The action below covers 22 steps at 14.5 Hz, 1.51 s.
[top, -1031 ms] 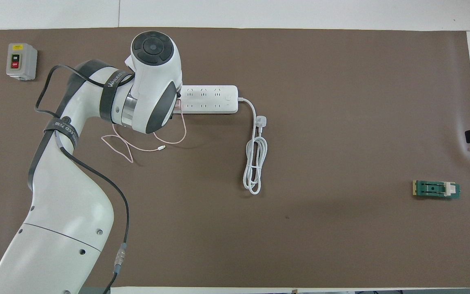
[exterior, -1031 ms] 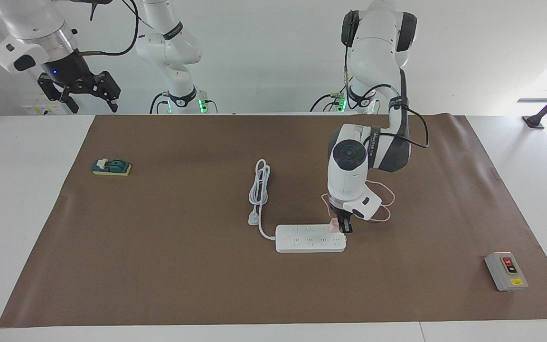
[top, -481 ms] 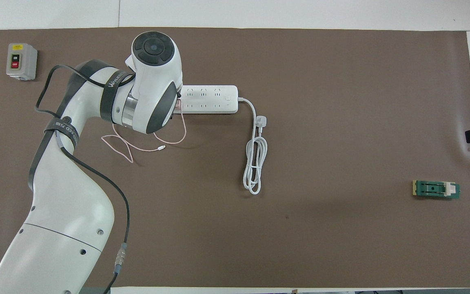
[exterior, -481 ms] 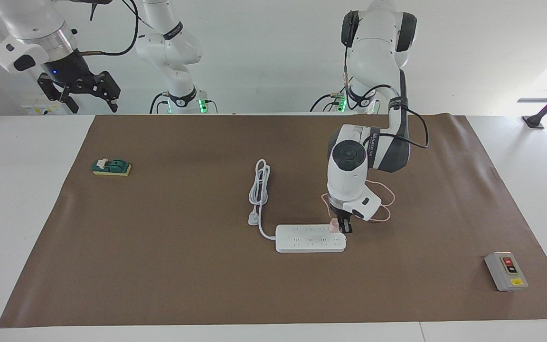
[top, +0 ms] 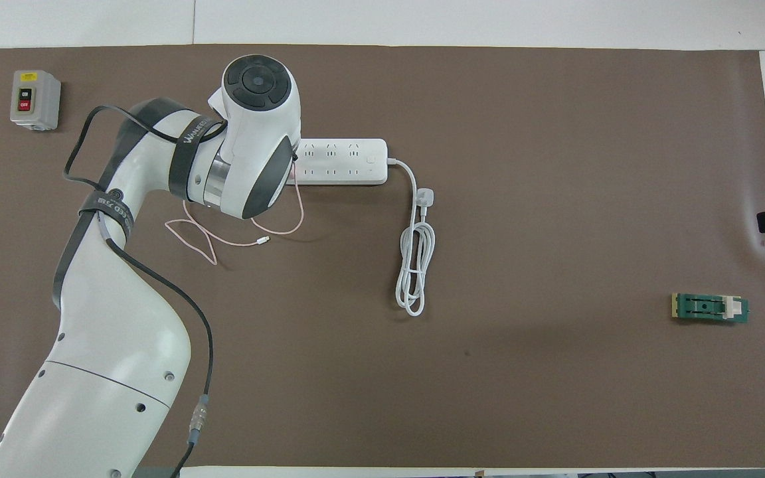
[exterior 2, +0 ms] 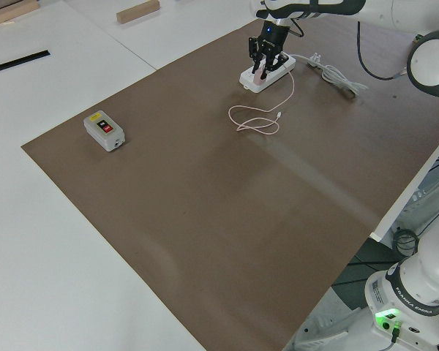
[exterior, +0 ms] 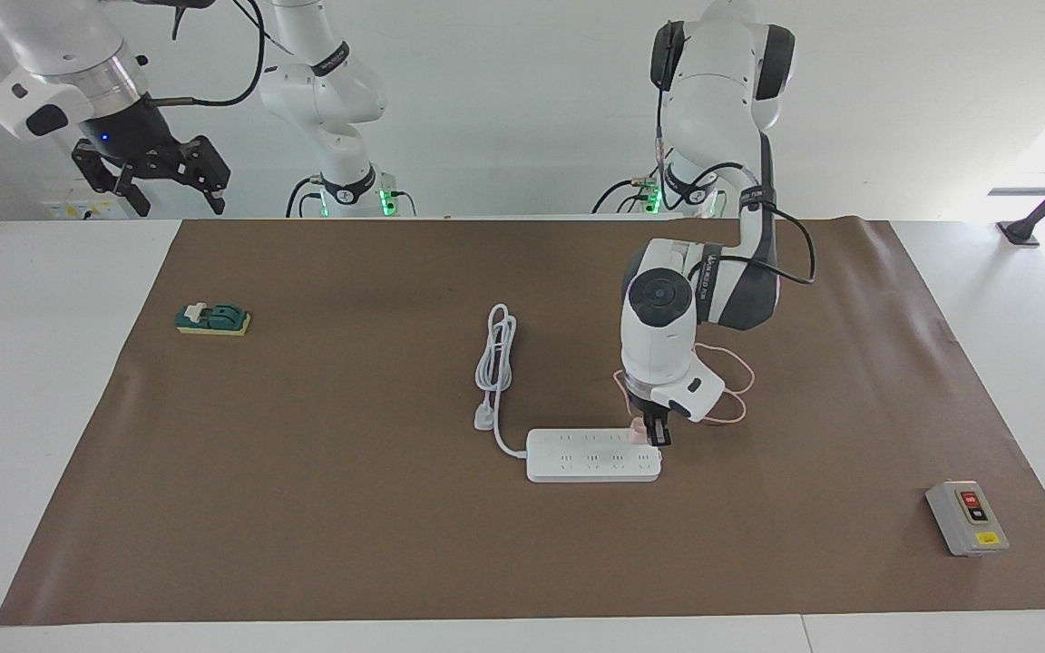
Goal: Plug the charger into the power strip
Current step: 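Push the charger prongs into the strip's end socket with the left gripper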
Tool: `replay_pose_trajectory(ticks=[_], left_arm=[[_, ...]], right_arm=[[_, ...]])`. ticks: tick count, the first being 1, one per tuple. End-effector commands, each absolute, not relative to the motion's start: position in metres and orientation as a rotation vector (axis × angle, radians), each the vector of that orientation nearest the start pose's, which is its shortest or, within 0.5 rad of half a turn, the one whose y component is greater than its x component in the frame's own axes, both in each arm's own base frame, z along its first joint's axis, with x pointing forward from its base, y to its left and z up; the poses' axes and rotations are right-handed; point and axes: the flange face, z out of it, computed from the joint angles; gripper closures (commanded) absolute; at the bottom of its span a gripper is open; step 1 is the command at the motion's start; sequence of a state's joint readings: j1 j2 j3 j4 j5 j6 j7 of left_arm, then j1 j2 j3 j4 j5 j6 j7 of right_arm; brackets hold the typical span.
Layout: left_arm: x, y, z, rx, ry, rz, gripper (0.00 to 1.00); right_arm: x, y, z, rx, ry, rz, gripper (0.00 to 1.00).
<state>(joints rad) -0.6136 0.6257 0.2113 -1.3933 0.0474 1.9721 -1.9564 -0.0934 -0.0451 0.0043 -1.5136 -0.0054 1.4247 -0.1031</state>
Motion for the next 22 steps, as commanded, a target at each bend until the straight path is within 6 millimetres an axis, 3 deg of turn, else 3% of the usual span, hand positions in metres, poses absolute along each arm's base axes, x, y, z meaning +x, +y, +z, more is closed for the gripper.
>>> replay_pose_trajectory(ticks=[1, 5, 6, 7, 8, 12, 14, 19, 22], left_arm=[[0.654, -0.307, 0.307, -2.214, -2.061, -0.268, 1.00], [0.654, -0.307, 0.312, -2.229, -2.046, -0.274, 1.00], [0.654, -0.307, 0.313, -2.236, -2.036, -0.272, 0.82], [0.653, -0.307, 0.314, -2.234, -2.035, -0.271, 0.45], [0.653, -0.308, 0.317, -2.237, -2.034, -0.272, 0.00], [0.655, -0.299, 0.350, -2.257, -2.046, -0.275, 0.00], [0.653, -0.289, 0.381, -2.301, -2.011, -0.263, 0.00], [0.649, -0.216, 0.475, -2.438, -1.858, -0.195, 0.00], [0.643, -0.165, 0.518, -2.558, -1.679, -0.151, 0.00]], right_arm=[[0.517, -0.047, 0.666, -3.128, -0.035, 0.061, 0.00], [0.518, -0.045, 0.666, -3.129, -0.040, 0.049, 0.00], [0.518, -0.044, 0.666, -3.129, -0.042, 0.051, 0.00], [0.518, -0.044, 0.665, -3.128, -0.043, 0.056, 0.00], [0.517, -0.044, 0.665, -3.128, -0.043, 0.063, 0.00], [0.515, -0.044, 0.663, -3.125, -0.052, 0.087, 0.00], [0.514, -0.044, 0.664, -3.125, -0.052, 0.087, 0.00], [0.514, -0.044, 0.664, -3.125, -0.050, 0.087, 0.00], [0.514, -0.044, 0.664, -3.125, -0.050, 0.087, 0.00]])
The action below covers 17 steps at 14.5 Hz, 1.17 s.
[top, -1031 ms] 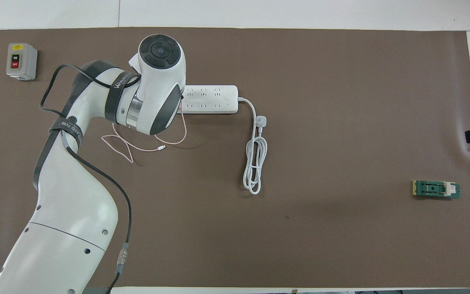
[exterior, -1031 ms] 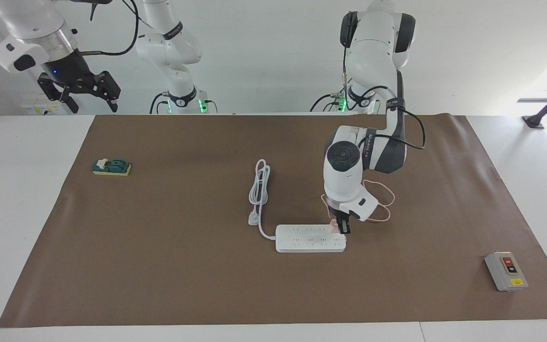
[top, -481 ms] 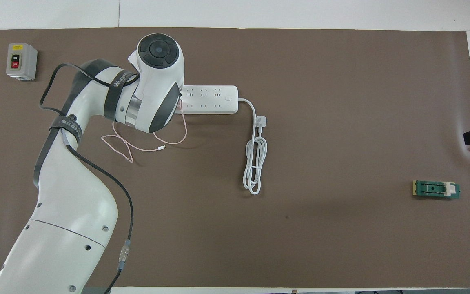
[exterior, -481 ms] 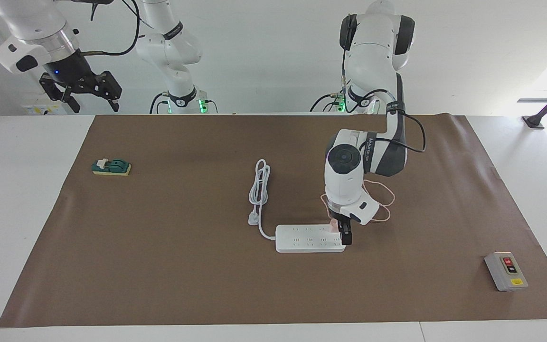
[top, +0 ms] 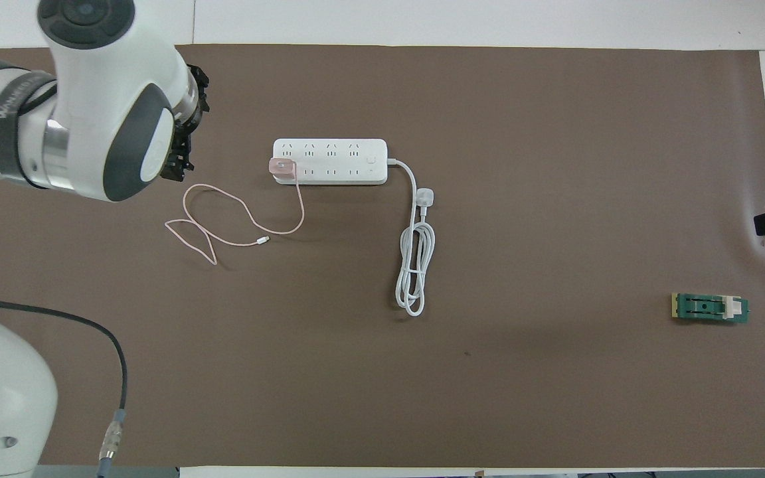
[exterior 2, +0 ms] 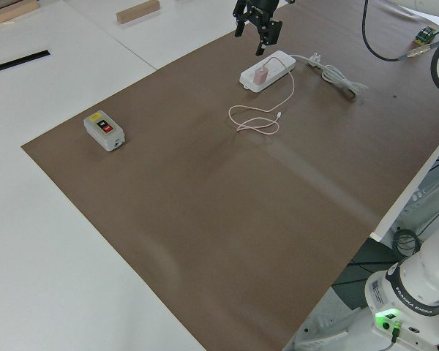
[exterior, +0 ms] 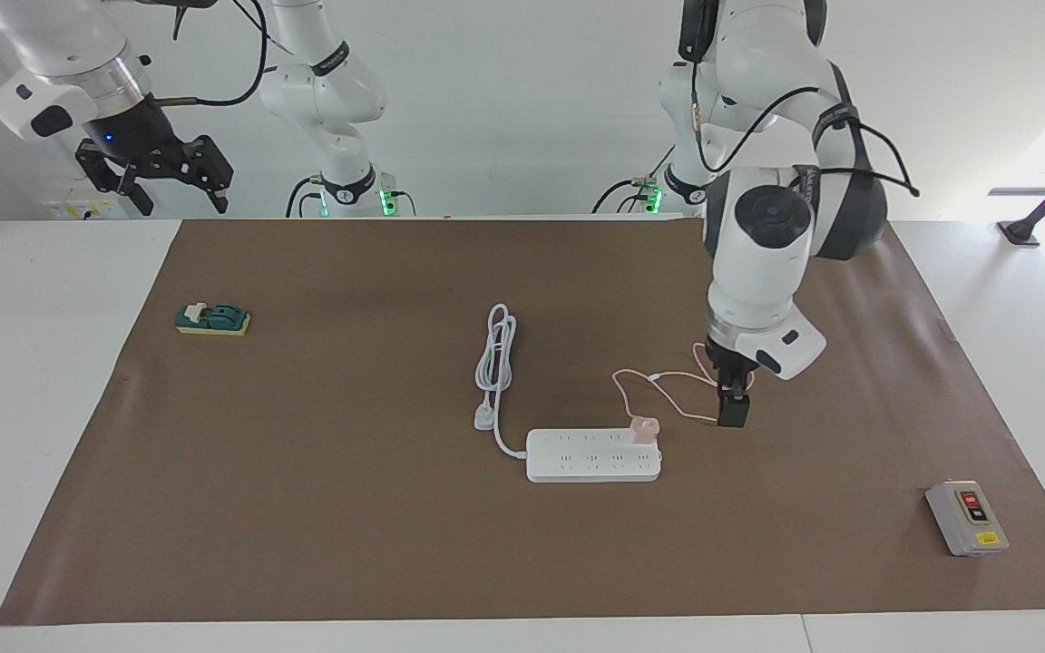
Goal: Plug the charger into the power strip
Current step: 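Open the left gripper and withdraw it from the plugged charger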
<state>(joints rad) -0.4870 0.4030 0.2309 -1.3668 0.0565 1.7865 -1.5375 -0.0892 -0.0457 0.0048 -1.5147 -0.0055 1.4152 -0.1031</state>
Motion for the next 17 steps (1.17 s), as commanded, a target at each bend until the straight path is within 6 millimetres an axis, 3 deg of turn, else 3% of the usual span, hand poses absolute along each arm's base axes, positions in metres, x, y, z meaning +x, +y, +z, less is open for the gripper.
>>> replay_pose_trajectory(ticks=[1, 4, 10, 14, 17], left_arm=[[0.640, -0.143, 0.532, -2.601, -1.611, -0.130, 0.00], [0.631, -0.075, 0.577, -2.735, -1.392, -0.111, 0.00], [0.602, 0.016, 0.636, -2.953, -0.844, -0.117, 0.00], [0.590, 0.056, 0.642, -3.030, -0.514, -0.055, 0.00], [0.581, 0.065, 0.653, -3.089, -0.411, -0.084, 0.00]], right_arm=[[0.514, -0.044, 0.664, -3.125, -0.050, 0.087, 0.00], [0.514, -0.044, 0.664, -3.125, -0.050, 0.087, 0.00], [0.514, -0.044, 0.664, -3.125, -0.050, 0.087, 0.00], [0.514, -0.044, 0.664, -3.125, -0.050, 0.087, 0.00], [0.514, -0.044, 0.664, -3.125, -0.050, 0.087, 0.00]])
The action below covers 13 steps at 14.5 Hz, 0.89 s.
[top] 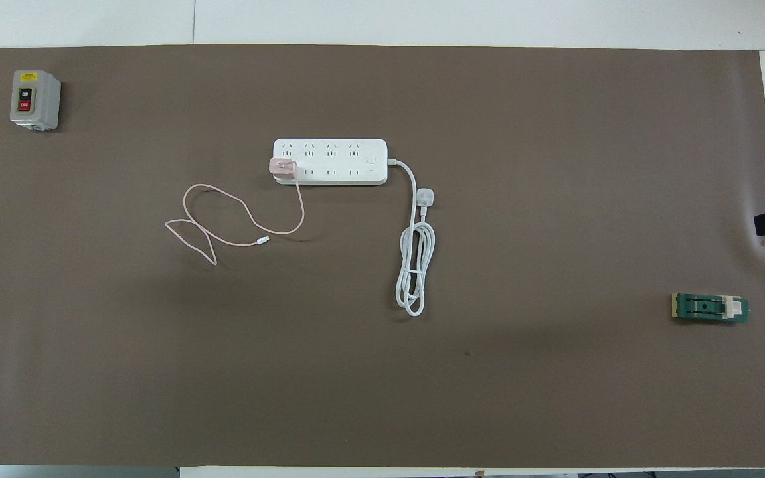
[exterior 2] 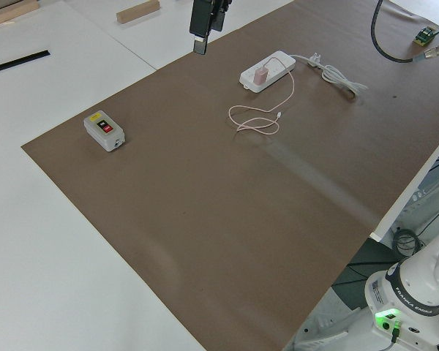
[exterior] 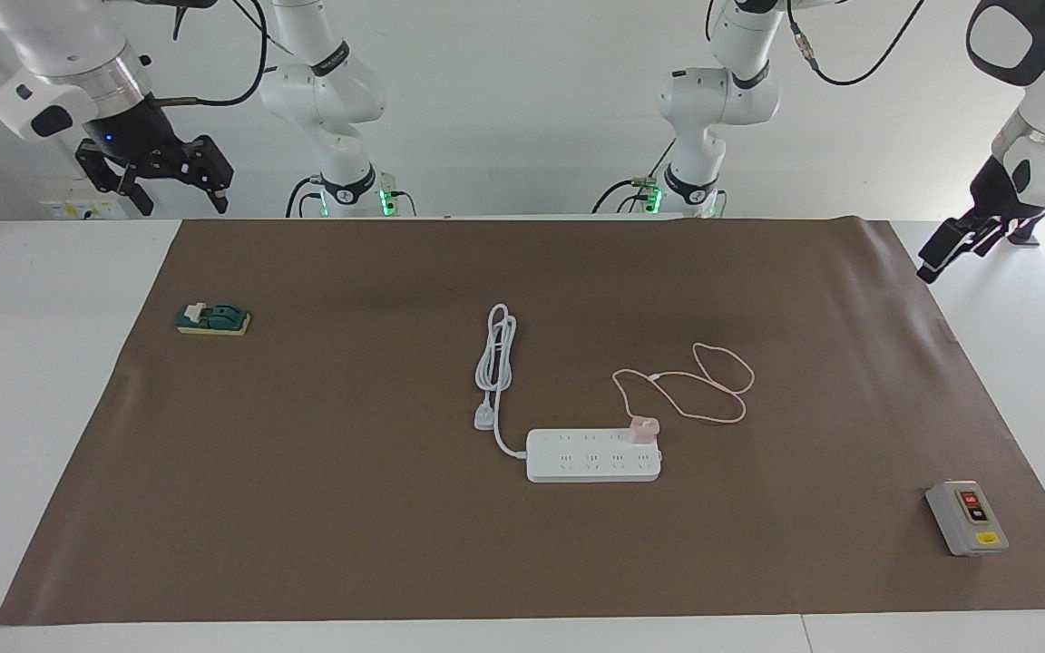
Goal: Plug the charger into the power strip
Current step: 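Open the left gripper and withdraw it from the plugged charger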
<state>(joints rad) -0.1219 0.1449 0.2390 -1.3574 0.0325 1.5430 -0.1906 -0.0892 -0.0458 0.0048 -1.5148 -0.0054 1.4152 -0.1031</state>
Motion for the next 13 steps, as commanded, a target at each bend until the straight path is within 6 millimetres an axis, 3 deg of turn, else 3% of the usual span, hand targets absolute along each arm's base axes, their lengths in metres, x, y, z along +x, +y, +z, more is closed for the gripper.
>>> replay_pose_trajectory(ticks=[1, 3, 8, 13], left_arm=[[0.578, 0.064, 0.654, -3.095, -0.405, -0.081, 0.00], [0.571, 0.062, 0.652, -3.100, -0.398, -0.085, 0.00], [0.576, 0.029, 0.638, -3.131, -0.292, -0.082, 0.00], [0.560, 0.021, 0.642, -3.133, -0.299, -0.053, 0.00]], right_arm=[[0.514, -0.044, 0.665, -3.126, -0.050, 0.084, 0.00], [0.514, -0.044, 0.665, -3.126, -0.050, 0.084, 0.00], [0.514, -0.044, 0.664, -3.125, -0.050, 0.087, 0.00], [0.514, -0.044, 0.664, -3.125, -0.052, 0.087, 0.00]])
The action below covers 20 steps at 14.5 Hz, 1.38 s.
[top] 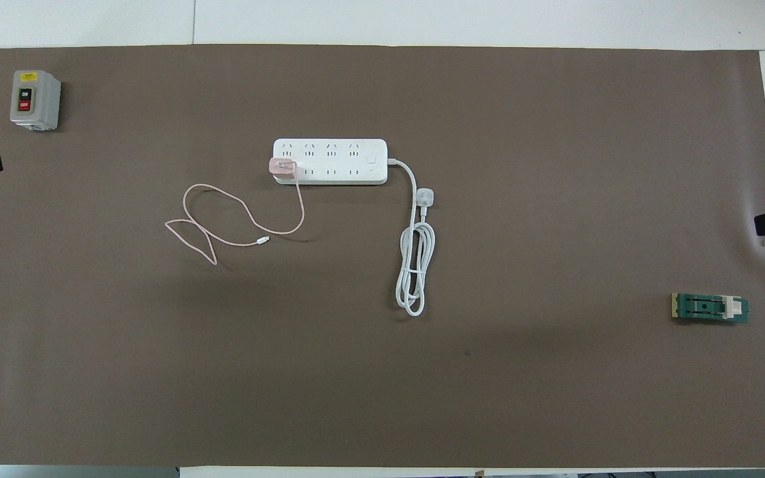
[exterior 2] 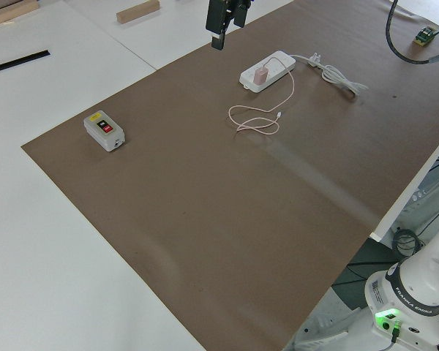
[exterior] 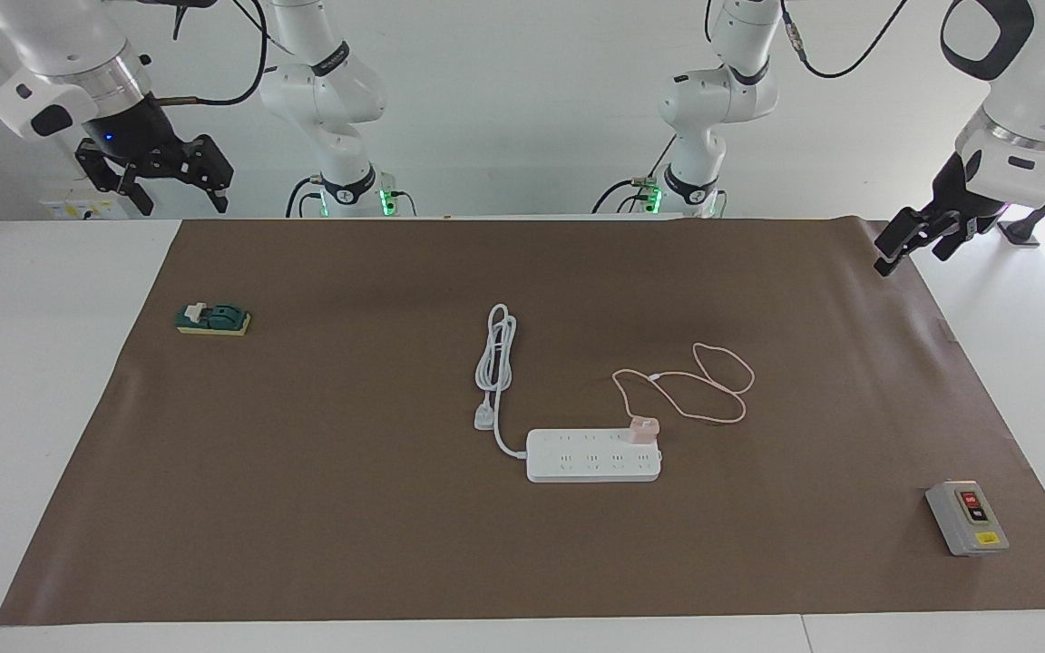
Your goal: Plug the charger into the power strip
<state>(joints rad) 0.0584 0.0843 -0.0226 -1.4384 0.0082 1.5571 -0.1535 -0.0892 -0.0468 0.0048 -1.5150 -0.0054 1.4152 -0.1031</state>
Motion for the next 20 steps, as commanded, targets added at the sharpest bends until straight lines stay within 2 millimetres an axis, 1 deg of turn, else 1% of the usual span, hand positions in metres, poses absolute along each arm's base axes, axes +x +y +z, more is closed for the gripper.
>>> replay_pose_trajectory(ticks=[1, 4, 5, 7, 8, 10, 12, 15, 16, 20], left_arm=[[0.557, 0.019, 0.637, -3.133, -0.289, -0.034, 0.00], [0.543, 0.002, 0.649, -3.136, -0.224, -0.058, 0.00], [0.535, -0.001, 0.652, -3.135, -0.212, -0.048, 0.00], [0.526, -0.012, 0.649, -3.131, -0.121, 0.011, 0.00], [0.524, -0.015, 0.650, -3.132, -0.069, 0.038, 0.00], [0.522, -0.029, 0.648, -3.131, -0.030, 0.059, 0.00], [0.521, -0.033, 0.646, -3.131, -0.006, 0.064, 0.00], [0.521, -0.038, 0.646, -3.132, 0.057, 0.062, 0.00], [0.521, -0.045, 0.646, -3.133, 0.088, 0.062, 0.00], [0.520, -0.050, 0.646, -3.135, 0.101, 0.058, 0.00]], right_arm=[[0.514, -0.044, 0.664, -3.125, -0.050, 0.087, 0.00], [0.514, -0.044, 0.665, -3.126, -0.050, 0.084, 0.00], [0.514, -0.044, 0.664, -3.125, -0.050, 0.087, 0.00], [0.513, -0.047, 0.665, -3.126, -0.040, 0.084, 0.00], [0.513, -0.049, 0.664, -3.125, -0.033, 0.087, 0.00], [0.513, -0.050, 0.664, -3.125, -0.031, 0.087, 0.00], [0.513, -0.047, 0.664, -3.125, -0.040, 0.087, 0.00], [0.513, -0.048, 0.664, -3.125, -0.038, 0.087, 0.00], [0.513, -0.048, 0.664, -3.125, -0.038, 0.087, 0.00], [0.513, -0.049, 0.664, -3.125, -0.035, 0.087, 0.00]])
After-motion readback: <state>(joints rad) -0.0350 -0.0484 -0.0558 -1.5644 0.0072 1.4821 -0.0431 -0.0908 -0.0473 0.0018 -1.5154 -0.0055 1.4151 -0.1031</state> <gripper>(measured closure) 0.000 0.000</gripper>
